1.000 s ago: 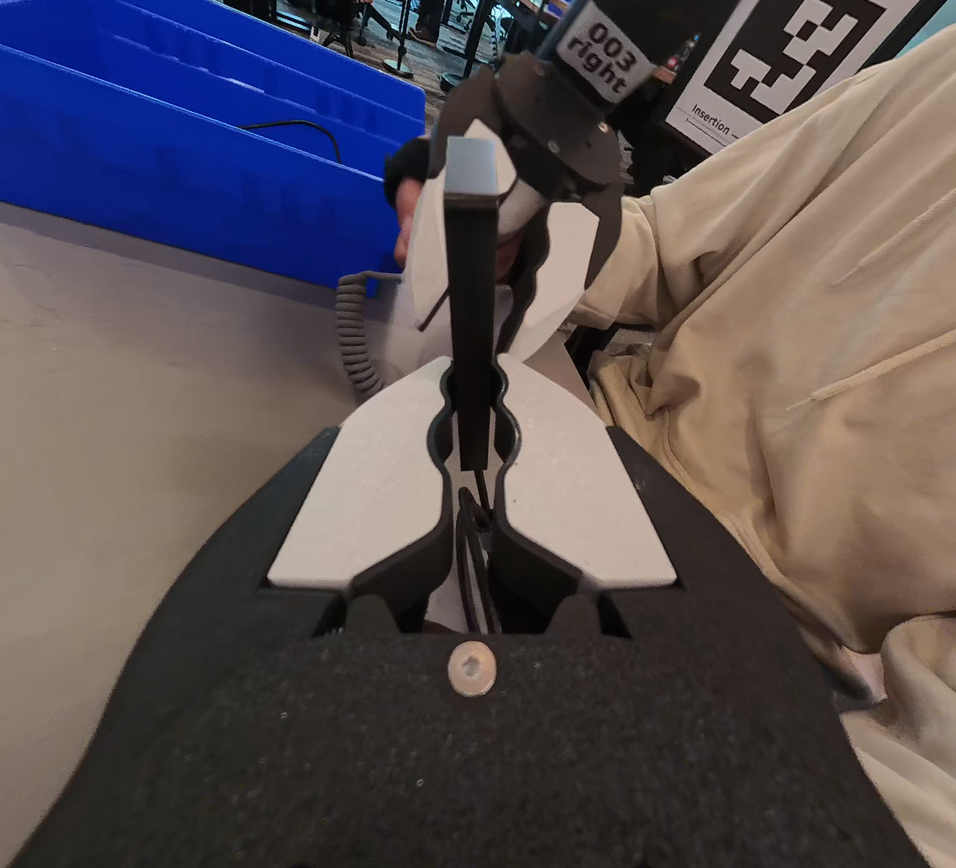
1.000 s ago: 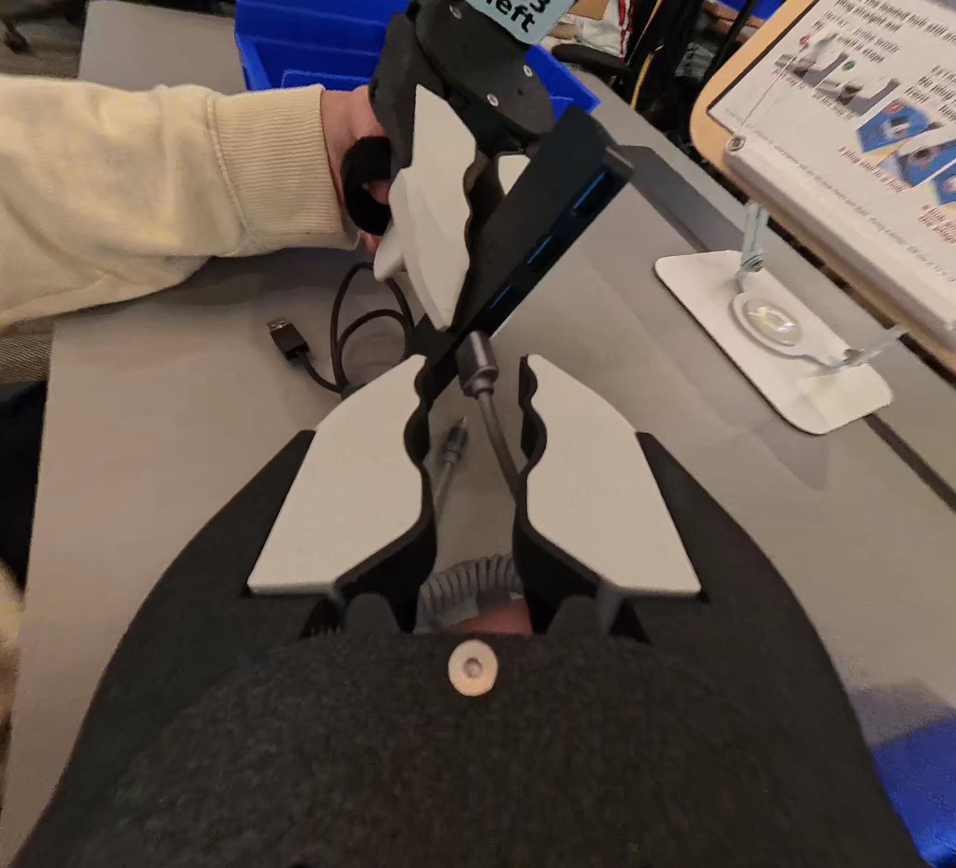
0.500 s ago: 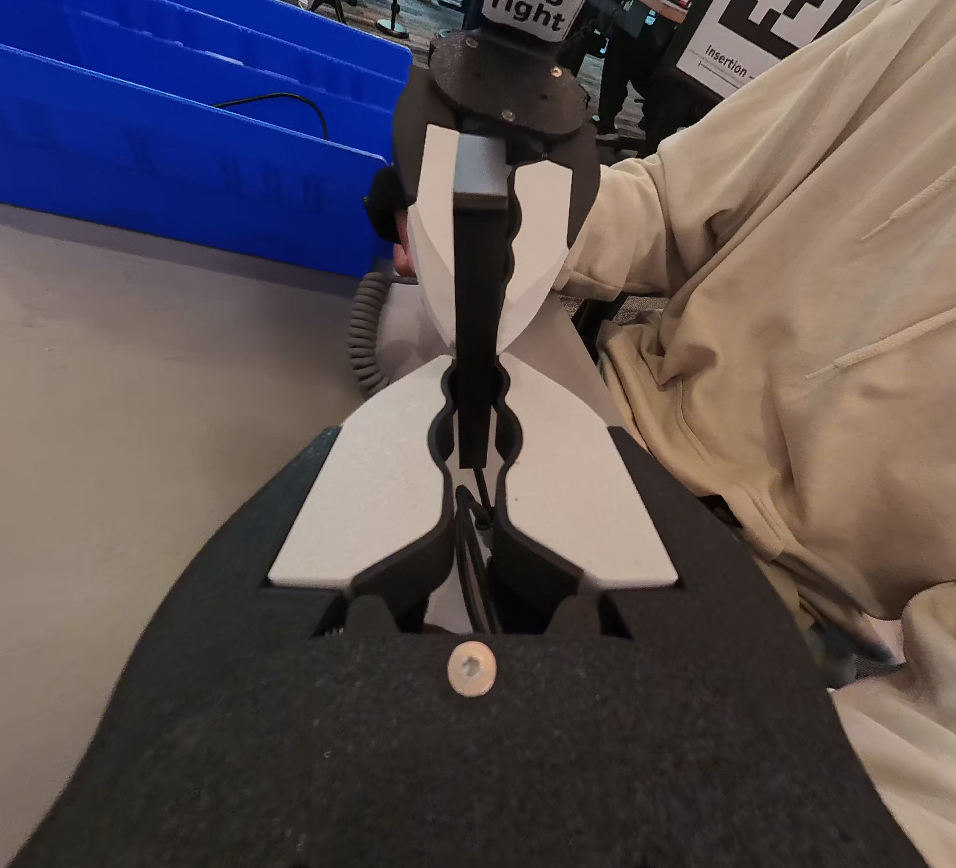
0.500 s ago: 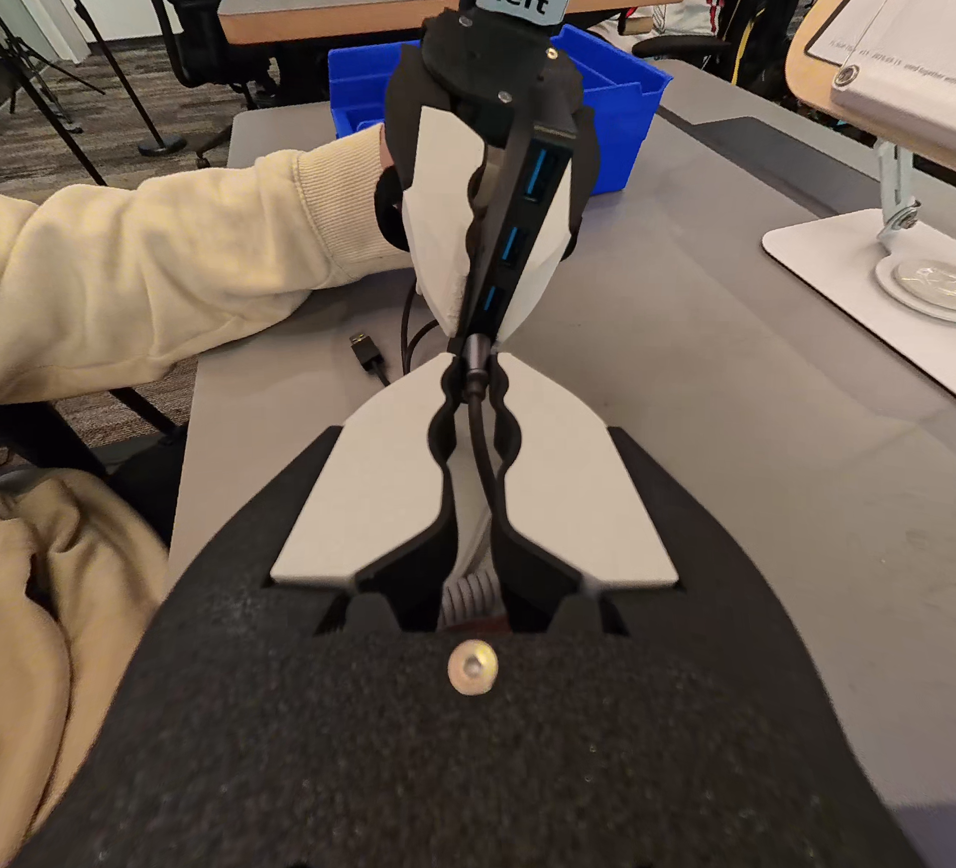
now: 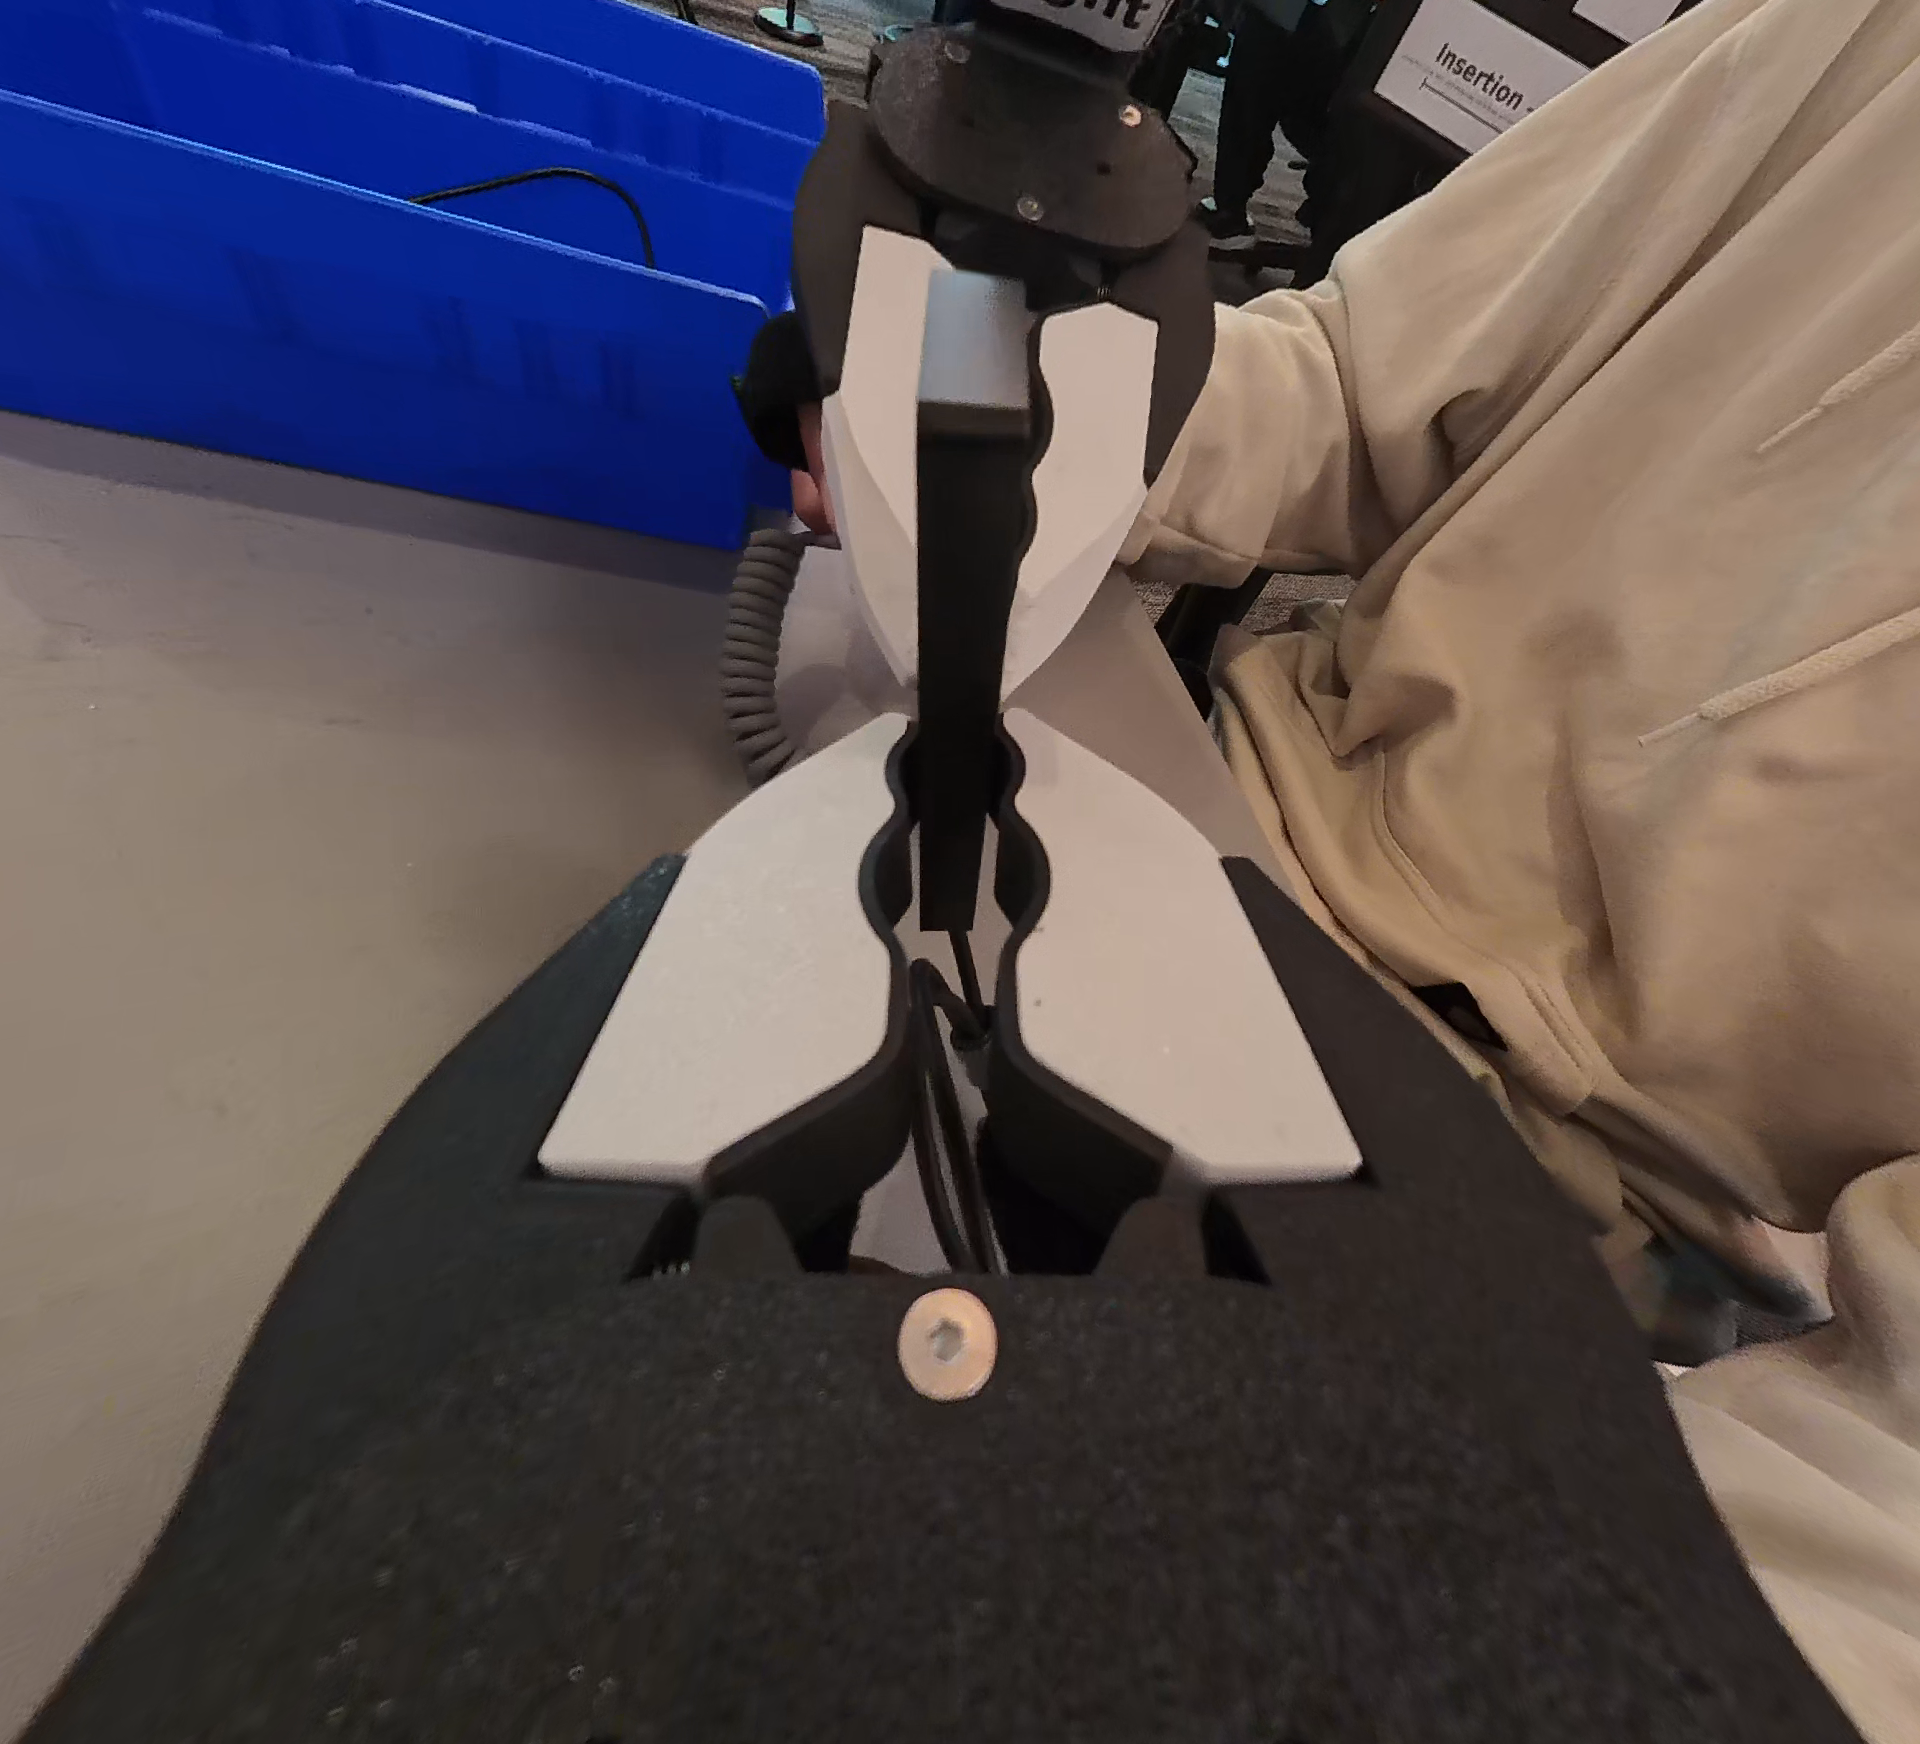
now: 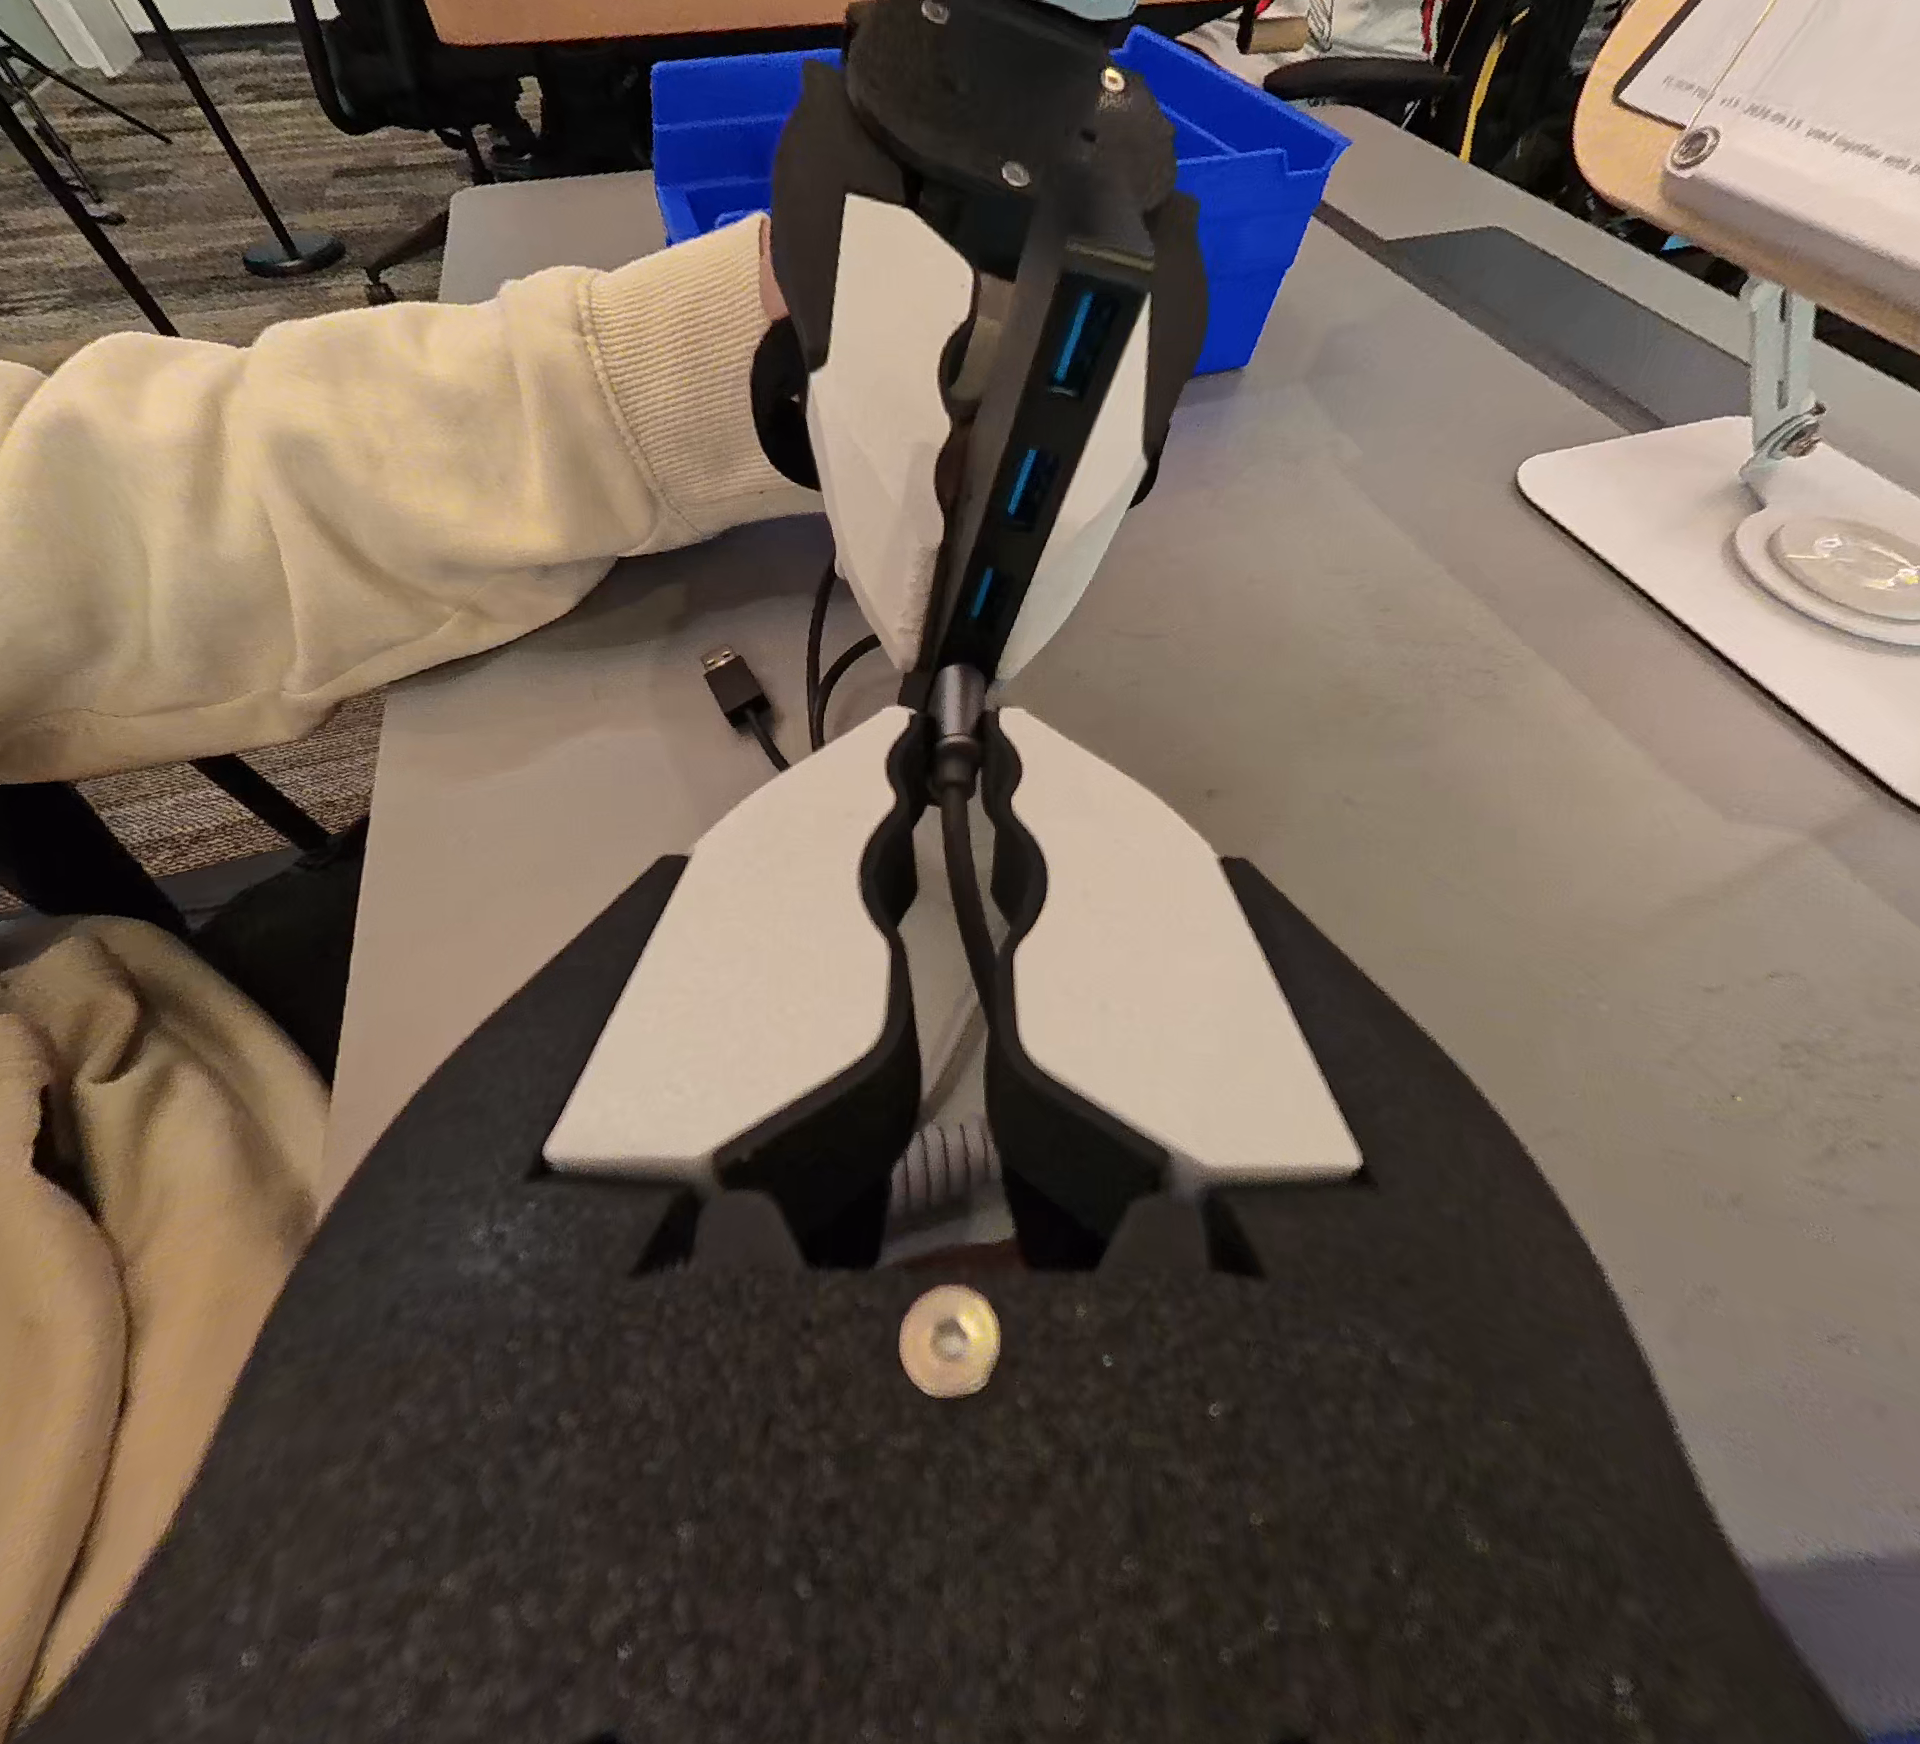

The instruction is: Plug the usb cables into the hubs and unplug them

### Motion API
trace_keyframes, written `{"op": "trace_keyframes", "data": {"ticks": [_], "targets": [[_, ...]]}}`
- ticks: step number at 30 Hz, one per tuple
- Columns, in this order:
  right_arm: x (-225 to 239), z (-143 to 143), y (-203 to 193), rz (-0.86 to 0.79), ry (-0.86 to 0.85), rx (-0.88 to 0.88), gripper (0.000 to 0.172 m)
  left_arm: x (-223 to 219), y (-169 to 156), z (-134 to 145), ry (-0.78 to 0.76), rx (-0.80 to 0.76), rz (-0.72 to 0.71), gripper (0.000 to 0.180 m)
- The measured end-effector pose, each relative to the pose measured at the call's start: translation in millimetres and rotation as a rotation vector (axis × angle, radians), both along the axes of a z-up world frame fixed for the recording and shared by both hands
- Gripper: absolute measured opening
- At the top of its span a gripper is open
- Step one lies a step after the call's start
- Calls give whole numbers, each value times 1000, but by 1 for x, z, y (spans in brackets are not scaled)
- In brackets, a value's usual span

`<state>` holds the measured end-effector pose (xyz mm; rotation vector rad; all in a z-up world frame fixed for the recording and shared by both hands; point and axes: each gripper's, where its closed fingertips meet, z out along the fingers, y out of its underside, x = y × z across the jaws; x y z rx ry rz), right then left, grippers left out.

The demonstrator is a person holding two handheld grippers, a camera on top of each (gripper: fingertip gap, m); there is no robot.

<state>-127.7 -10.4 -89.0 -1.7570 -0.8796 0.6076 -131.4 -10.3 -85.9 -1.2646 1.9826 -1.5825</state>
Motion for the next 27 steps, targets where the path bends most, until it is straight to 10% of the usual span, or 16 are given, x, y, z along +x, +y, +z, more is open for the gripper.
{"op": "trace_keyframes", "data": {"ticks": [22, 27], "targets": [[2, 1, -5, 2, 3, 10, 10, -1, -2, -2, 23, -9, -12, 11], [14, 4, 3, -104, -378, 362, 15, 4, 5, 6, -3, -101, 11, 10]]}}
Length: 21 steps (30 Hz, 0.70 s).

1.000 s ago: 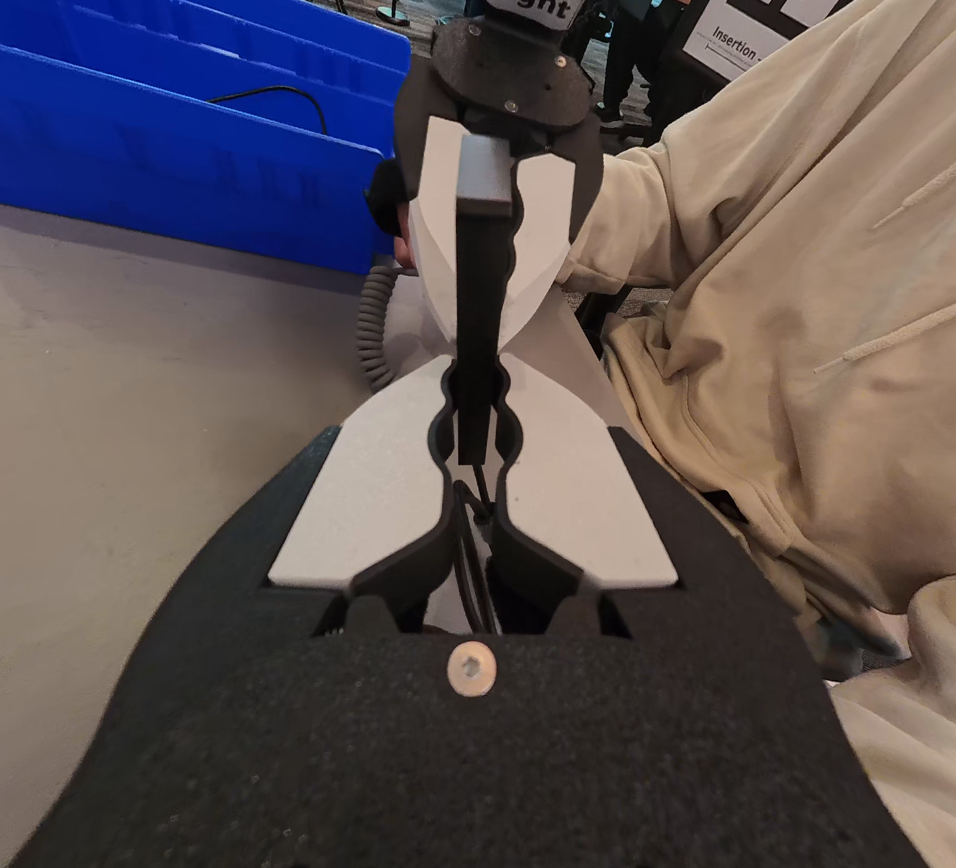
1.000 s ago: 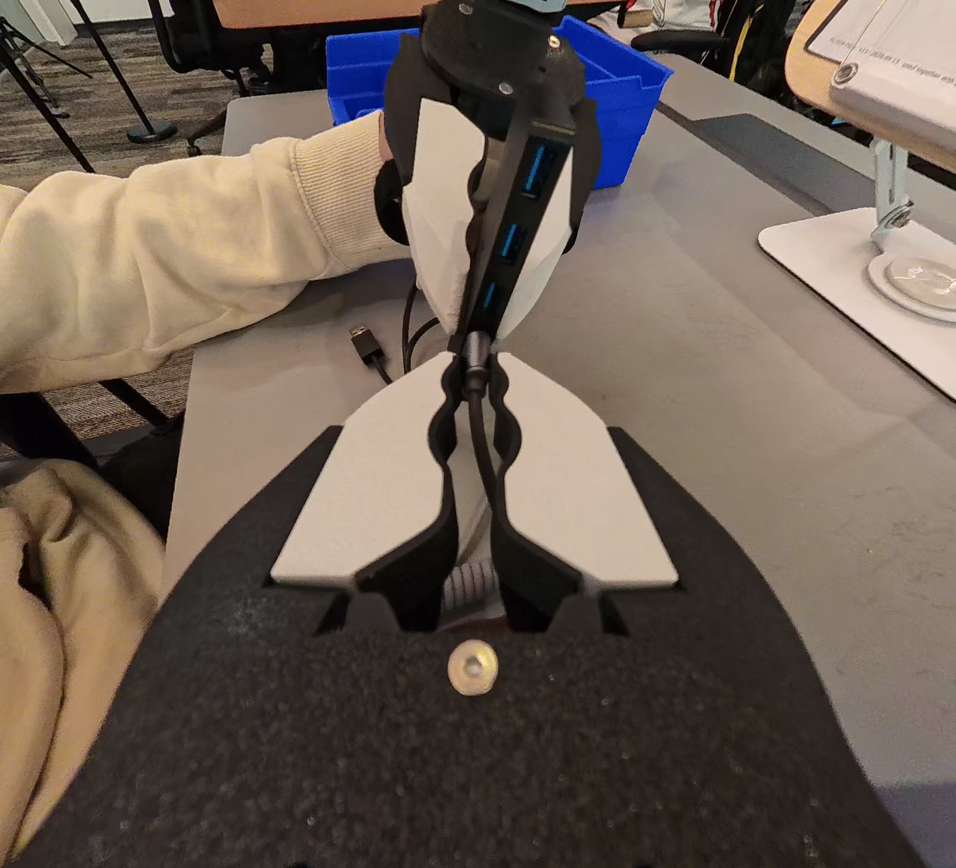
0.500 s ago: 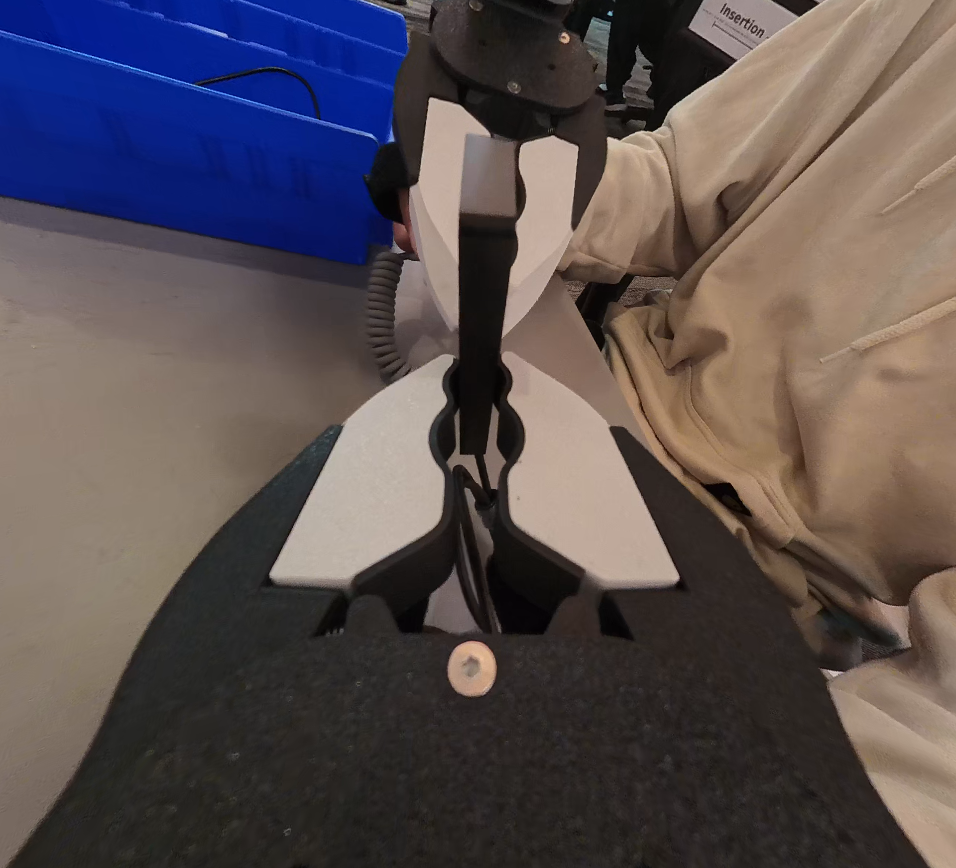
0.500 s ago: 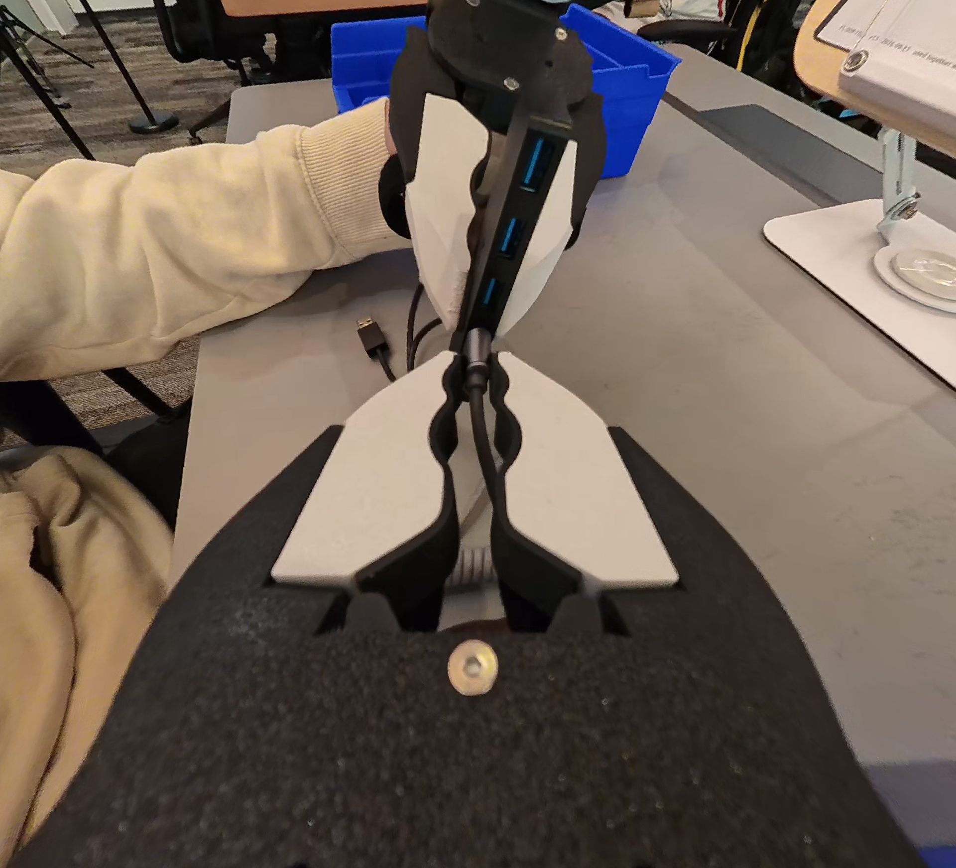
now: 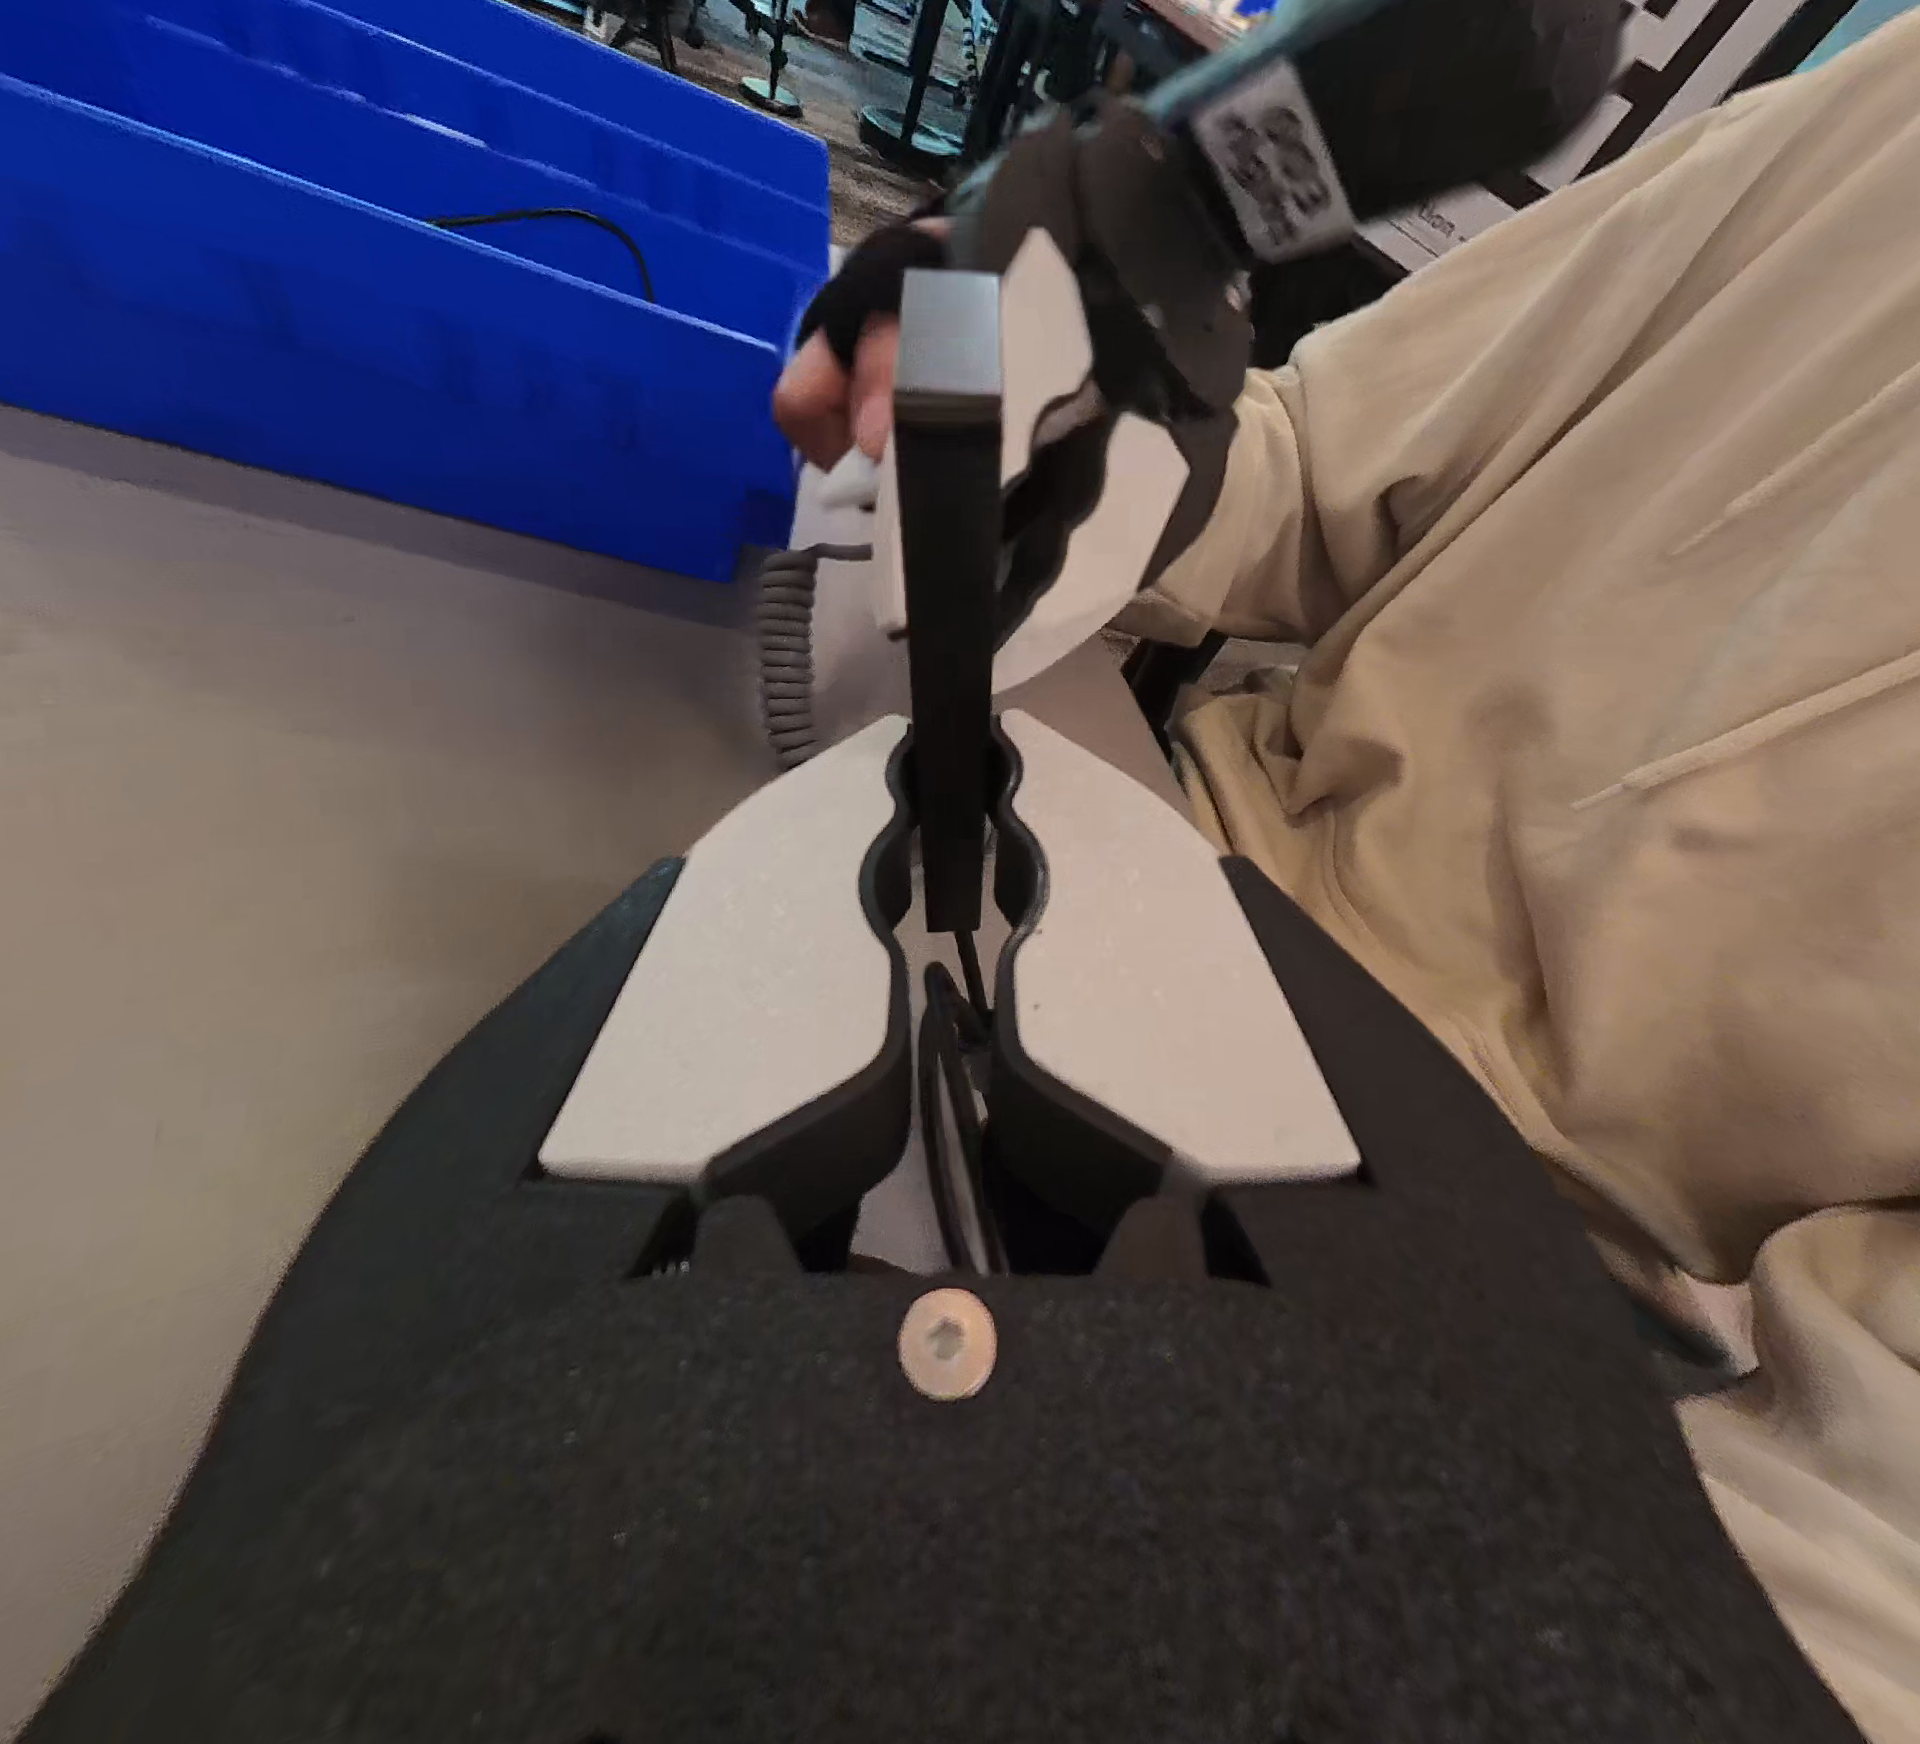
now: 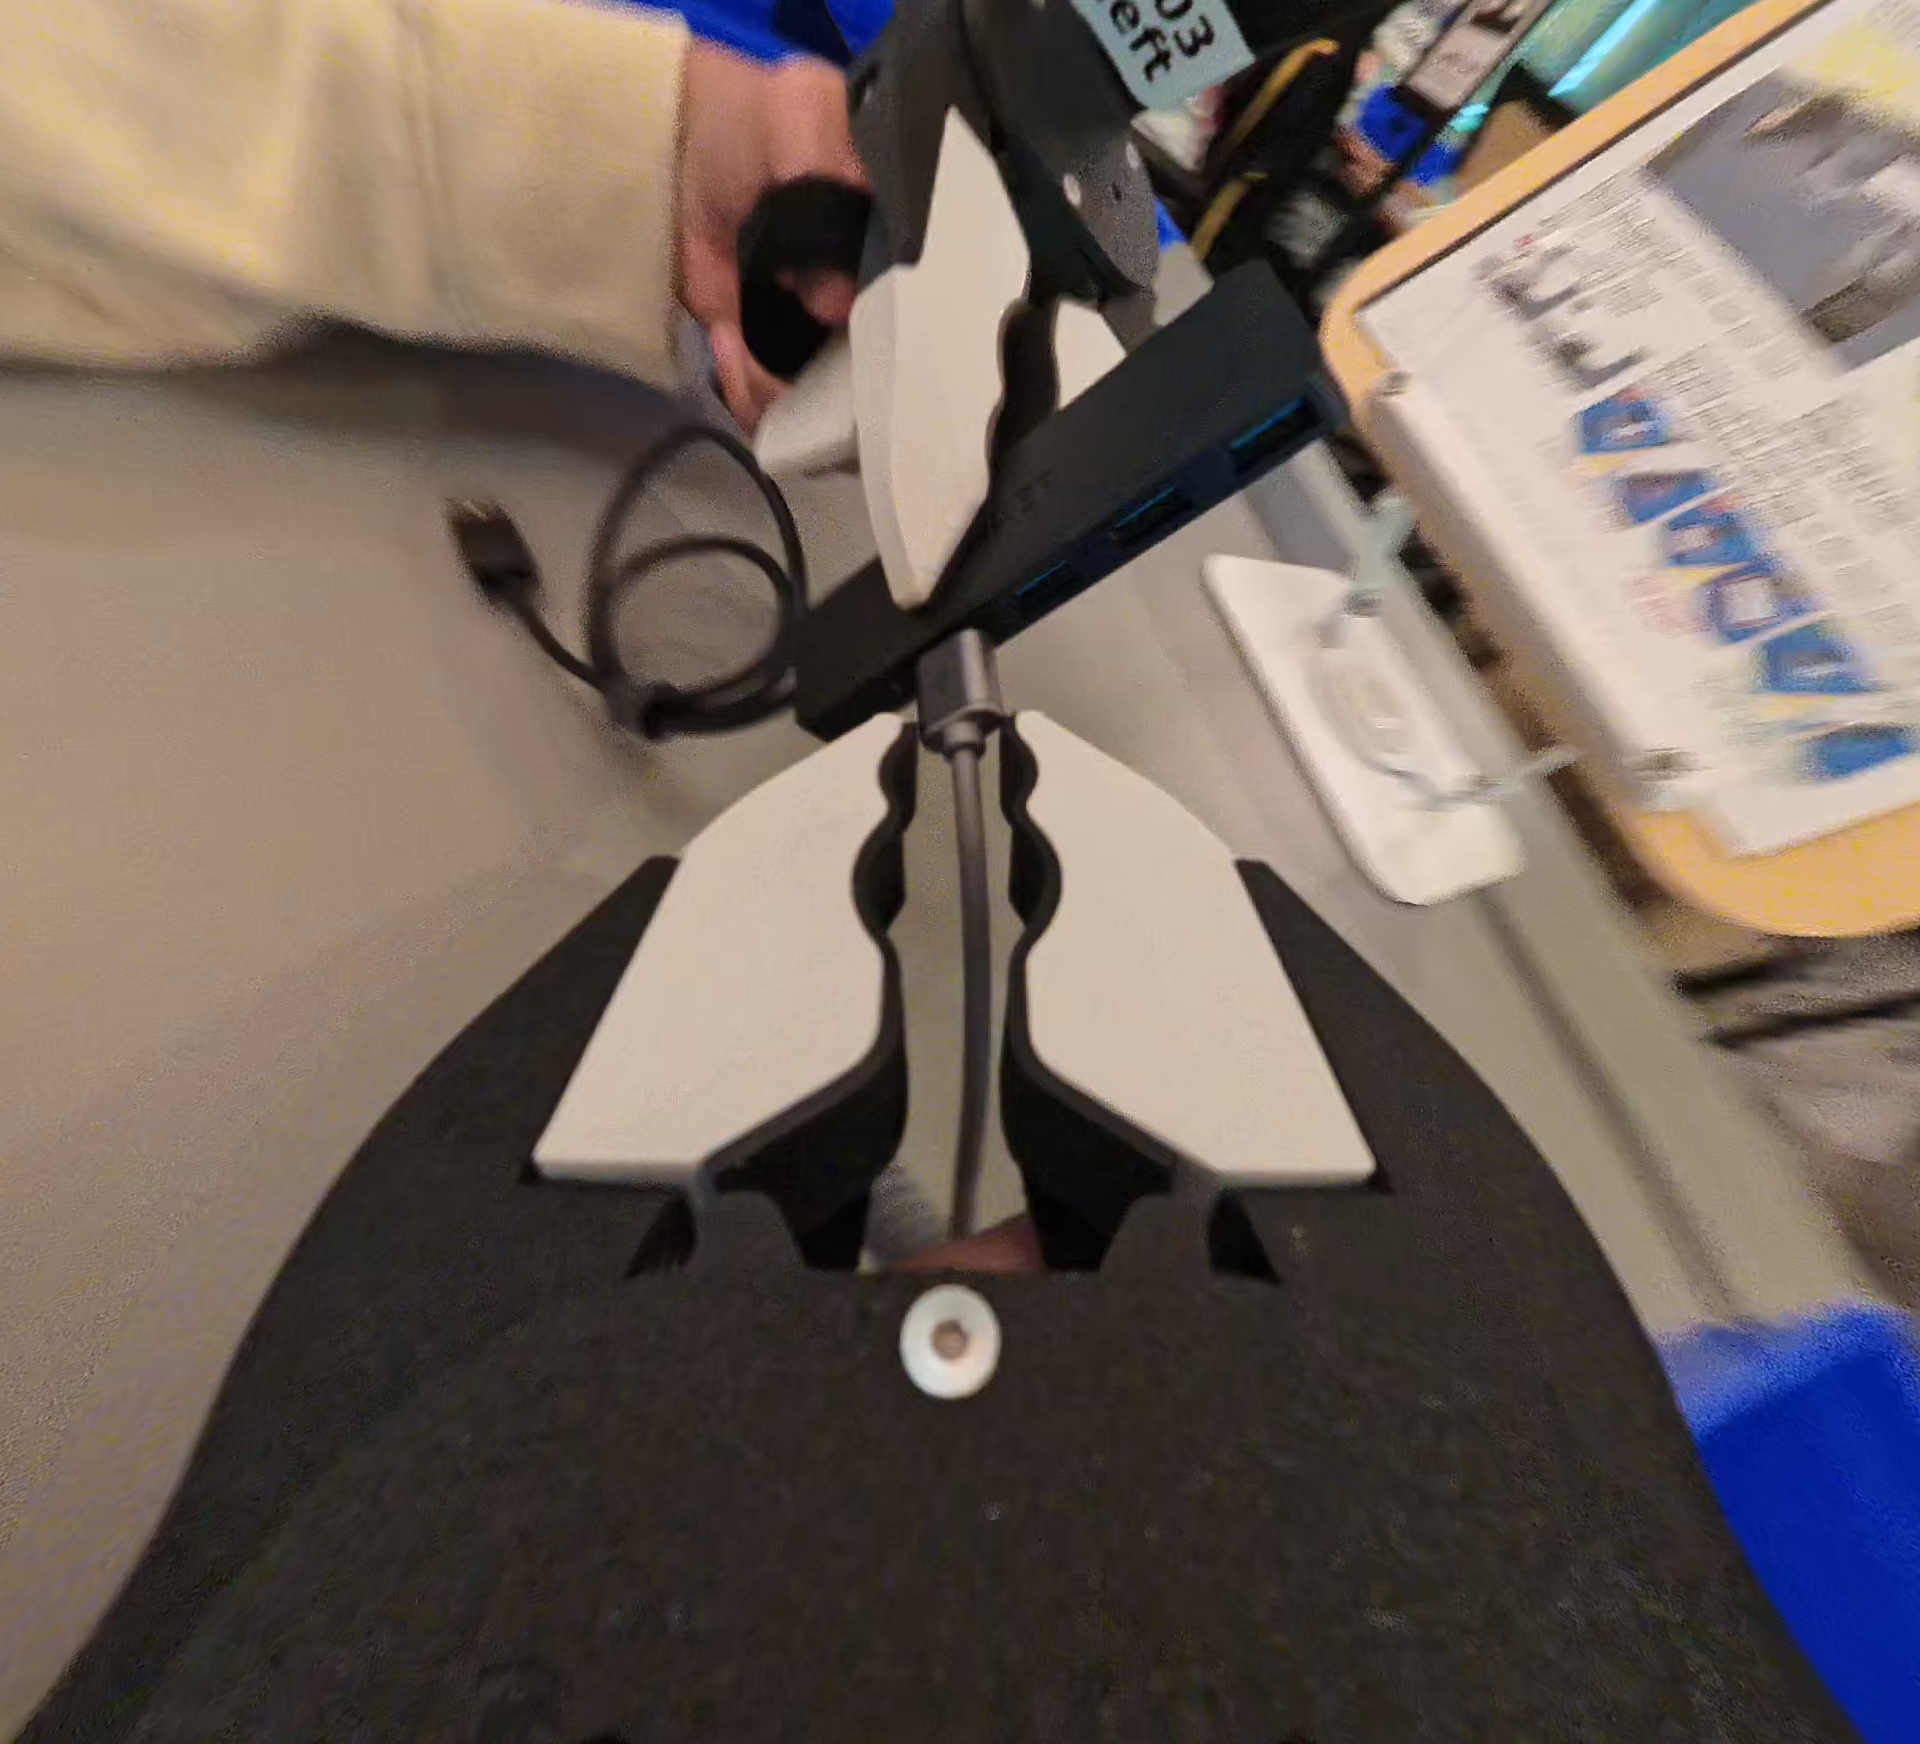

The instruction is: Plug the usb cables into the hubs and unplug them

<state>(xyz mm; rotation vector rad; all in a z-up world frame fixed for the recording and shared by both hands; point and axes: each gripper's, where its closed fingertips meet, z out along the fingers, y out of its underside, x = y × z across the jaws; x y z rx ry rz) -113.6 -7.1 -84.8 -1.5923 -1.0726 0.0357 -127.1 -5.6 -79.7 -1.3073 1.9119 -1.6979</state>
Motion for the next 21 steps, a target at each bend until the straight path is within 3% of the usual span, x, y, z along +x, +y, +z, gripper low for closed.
{"op": "trace_keyframes", "data": {"ticks": [3, 7, 13, 16, 21], "targets": [[14, -3, 8, -98, -254, 192, 28, 0, 11, 5, -18, -51, 41, 10], [9, -9, 16, -139, -305, 222, 42, 3, 18, -1, 16, -66, 80, 10], [10, -12, 26, -163, -398, 249, 33, 12, 14, -15, 75, -96, 66, 10], [12, -20, 28, -164, -449, 246, 18, 13, 9, -18, 83, -97, 46, 10], [10, -18, 24, -135, -432, 232, 18, 11, 5, -16, 50, -76, 17, 11]]}}
